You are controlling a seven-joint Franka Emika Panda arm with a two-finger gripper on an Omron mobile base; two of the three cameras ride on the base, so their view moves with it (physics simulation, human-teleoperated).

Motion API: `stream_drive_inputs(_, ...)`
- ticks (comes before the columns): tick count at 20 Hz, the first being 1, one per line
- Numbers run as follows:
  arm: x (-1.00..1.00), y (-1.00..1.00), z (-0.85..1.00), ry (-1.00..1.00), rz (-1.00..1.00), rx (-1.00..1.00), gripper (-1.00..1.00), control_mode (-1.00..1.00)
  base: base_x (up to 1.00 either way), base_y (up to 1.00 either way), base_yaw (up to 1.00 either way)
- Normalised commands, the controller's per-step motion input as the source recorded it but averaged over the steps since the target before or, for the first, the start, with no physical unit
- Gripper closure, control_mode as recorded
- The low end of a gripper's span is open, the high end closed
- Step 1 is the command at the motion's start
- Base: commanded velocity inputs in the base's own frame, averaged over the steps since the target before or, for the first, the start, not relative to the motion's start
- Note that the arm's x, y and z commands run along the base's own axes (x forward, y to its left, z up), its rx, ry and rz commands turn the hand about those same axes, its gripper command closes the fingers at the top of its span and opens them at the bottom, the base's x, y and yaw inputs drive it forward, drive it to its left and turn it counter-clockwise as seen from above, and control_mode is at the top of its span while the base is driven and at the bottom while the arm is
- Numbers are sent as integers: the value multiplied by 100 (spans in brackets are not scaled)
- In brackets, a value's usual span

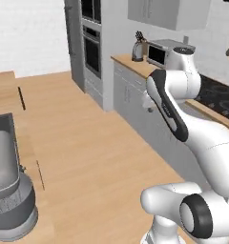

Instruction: Navigate to the dishwasher.

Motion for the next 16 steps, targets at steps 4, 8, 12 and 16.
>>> stream_drive_inputs(4,0,0,0,0,0,0,-100,100,0,-23,59)
stream_drive_inputs(8,0,0,0,0,0,0,-100,100,0,-29,59)
stream_drive_inputs(12,0,0,0,0,0,0,-100,100,4,-58,55)
stream_drive_inputs(16,0,0,0,0,0,0,-100,100,20,-73,47)
